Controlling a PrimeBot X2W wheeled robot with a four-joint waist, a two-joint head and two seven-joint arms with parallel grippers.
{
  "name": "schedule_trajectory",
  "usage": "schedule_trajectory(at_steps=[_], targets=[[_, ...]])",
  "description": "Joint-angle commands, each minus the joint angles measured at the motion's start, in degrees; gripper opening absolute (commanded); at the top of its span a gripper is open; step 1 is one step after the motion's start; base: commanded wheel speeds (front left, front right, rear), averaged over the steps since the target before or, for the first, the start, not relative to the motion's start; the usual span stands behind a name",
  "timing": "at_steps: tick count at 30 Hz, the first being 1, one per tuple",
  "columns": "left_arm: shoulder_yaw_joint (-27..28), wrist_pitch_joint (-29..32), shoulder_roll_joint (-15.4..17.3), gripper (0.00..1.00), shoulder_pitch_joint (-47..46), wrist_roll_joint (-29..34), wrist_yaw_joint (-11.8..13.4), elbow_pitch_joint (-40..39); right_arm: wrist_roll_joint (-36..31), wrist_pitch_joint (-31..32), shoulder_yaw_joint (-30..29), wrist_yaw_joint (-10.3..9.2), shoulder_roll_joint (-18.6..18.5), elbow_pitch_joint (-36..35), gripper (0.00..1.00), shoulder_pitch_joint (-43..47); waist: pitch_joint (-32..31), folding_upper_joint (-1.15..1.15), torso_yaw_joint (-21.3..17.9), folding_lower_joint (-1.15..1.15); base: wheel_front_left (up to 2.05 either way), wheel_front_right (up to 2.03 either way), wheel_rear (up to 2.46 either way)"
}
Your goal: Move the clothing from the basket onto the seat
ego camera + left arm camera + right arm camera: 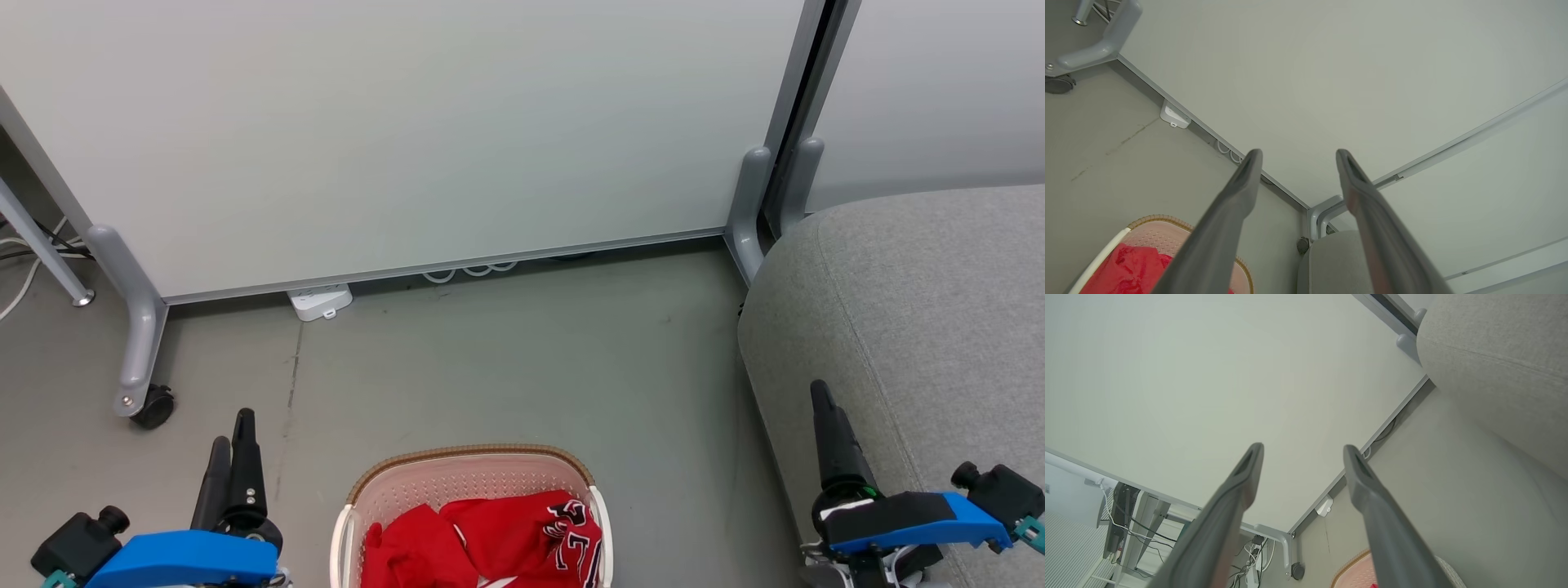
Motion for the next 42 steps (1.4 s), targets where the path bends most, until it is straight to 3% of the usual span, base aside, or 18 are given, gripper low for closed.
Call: schedule_trajectory(at_steps=[1, 4, 8, 42], targets=[[-0.37, -0.76, 0.61, 1.0, -1.67, 2.58, 0.32, -0.6, -2.6, -0.65, 0.45, 0.0, -0.2, -0.42, 1.0, -1.75, -0.01, 0.0, 0.03, 0.0, 0.0, 0.0, 0.0], [-0.59, -0.98, 0.62, 1.0, -1.69, 3.64, 0.42, -0.44, -3.6, -0.85, 0.57, 0.0, -0.2, -0.31, 1.0, -1.8, -0.01, 0.0, 0.04, 0.0, 0.0, 0.0, 0.0], [-2.48, -3.04, 0.7, 1.0, -2.08, 14.15, 1.23, 1.21, -13.04, -2.89, 1.49, 0.0, -0.22, 0.97, 1.0, -2.08, 0.06, 0.0, 0.19, 0.0, 0.0, 0.0, 0.0], [-5.43, -7.77, 0.86, 1.0, -2.75, 34.75, 3.12, 3.06, -32.98, -7.74, 4.32, 0.0, -0.27, 4.34, 1.0, -2.84, 0.05, 0.0, 0.3, 0.0, 0.0, 0.0, 0.0]])
